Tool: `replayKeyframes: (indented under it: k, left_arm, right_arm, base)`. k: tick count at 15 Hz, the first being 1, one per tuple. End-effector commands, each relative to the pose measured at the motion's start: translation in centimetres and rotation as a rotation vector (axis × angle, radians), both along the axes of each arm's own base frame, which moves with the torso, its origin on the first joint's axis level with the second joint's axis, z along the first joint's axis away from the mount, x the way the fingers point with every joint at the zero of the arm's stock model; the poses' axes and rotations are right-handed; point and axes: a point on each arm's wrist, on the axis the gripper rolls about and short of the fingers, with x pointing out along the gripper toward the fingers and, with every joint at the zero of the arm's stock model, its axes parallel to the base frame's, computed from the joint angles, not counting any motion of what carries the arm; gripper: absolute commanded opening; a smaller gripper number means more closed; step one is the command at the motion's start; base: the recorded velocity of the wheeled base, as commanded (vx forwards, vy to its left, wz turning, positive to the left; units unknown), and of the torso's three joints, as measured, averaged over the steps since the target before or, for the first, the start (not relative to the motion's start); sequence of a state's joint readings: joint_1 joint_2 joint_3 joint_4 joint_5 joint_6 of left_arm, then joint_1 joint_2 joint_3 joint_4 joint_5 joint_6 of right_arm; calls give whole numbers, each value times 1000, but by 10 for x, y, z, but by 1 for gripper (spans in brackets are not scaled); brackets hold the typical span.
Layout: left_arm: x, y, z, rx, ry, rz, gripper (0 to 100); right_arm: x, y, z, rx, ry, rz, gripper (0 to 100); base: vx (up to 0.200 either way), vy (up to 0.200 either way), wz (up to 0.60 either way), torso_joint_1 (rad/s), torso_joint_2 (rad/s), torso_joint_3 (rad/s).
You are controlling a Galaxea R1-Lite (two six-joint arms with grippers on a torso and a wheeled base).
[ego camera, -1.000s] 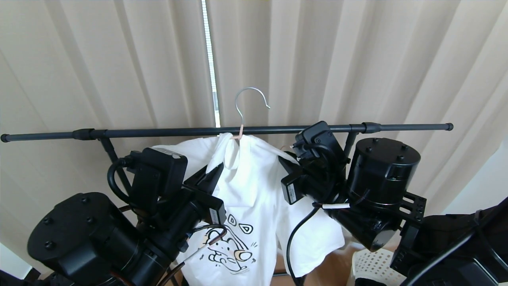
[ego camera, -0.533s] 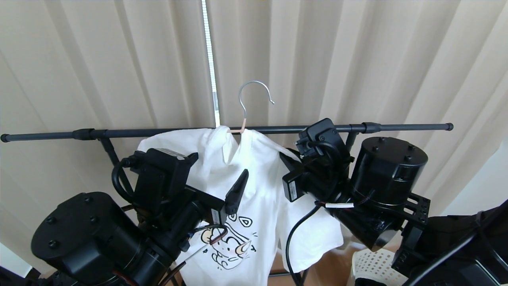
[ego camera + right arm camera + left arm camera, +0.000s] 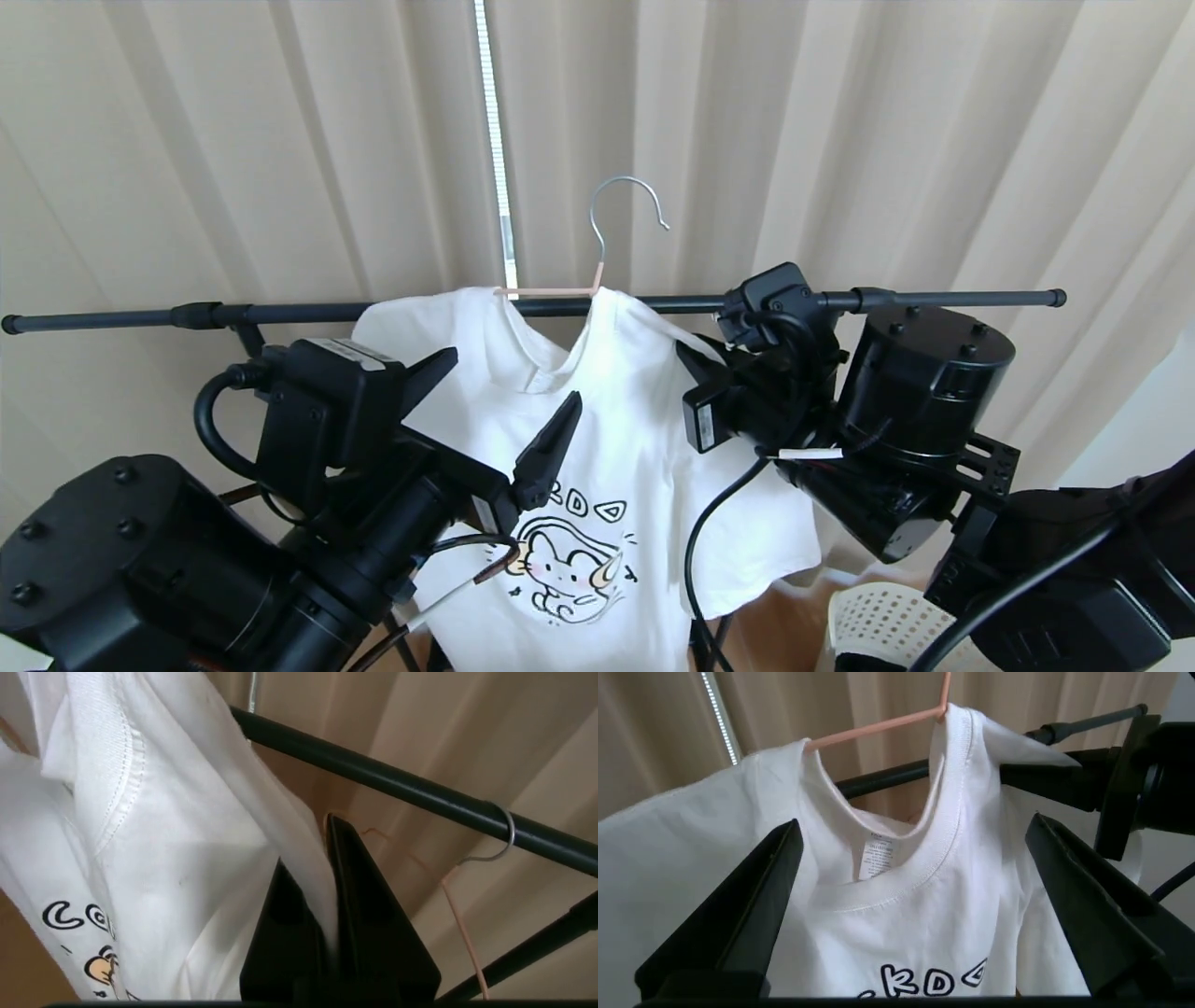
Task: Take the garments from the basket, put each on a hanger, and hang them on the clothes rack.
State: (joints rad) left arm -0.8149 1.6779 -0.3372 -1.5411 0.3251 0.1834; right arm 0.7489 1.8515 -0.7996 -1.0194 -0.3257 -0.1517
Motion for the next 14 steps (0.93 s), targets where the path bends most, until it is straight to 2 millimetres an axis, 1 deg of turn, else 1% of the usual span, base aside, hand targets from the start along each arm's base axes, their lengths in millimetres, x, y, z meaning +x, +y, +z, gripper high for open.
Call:
replayKeyframes:
  k: [1, 3, 5, 8, 9, 10, 11, 12, 13, 14]
  left_arm:
    - [-3, 3, 8, -28, -24, -2, 100]
    - [-4, 5, 11, -37, -29, -2, 100]
    - [-7, 10, 20, -64, -54, 4, 100]
    - [-11, 27, 32, -99, -91, 47, 100]
    - [-11, 41, 41, -117, -114, 94, 100]
    - [-13, 60, 51, -118, -120, 159, 100]
    - [-16, 69, 54, -116, -104, 183, 100]
    - [-20, 83, 61, -108, -67, 228, 100]
    - [-24, 92, 67, -96, -31, 256, 100]
    - [-29, 100, 74, -92, 23, 258, 100]
  right_arm:
    - [3, -2, 0, 3, -1, -9, 0]
    - [2, -2, 1, 7, 0, 23, 0]
    - [8, -7, 0, 30, 13, 30, 0]
    - [19, -20, -2, 65, 39, 79, 0]
    - [23, -27, -2, 87, 53, 103, 0]
    - [28, -38, -3, 87, 60, 127, 0]
    - [30, -41, -2, 93, 63, 146, 0]
    - [30, -46, -2, 113, 77, 173, 0]
    - [30, -49, -1, 127, 87, 191, 0]
    - [32, -52, -2, 130, 92, 196, 0]
  base:
    - [0, 0, 0, 0, 0, 0]
    - [0, 0, 0, 0, 0, 0]
    - [0, 0, 0, 0, 0, 0]
    - [0, 0, 0, 0, 0, 0]
    - [0, 0, 0, 0, 0, 0]
    - [0, 0, 0, 0, 0, 0]
    - [0, 0, 0, 0, 0, 0]
    - [0, 0, 0, 0, 0, 0]
    - [0, 0, 0, 0, 0, 0]
    - [0, 0, 0, 0, 0, 0]
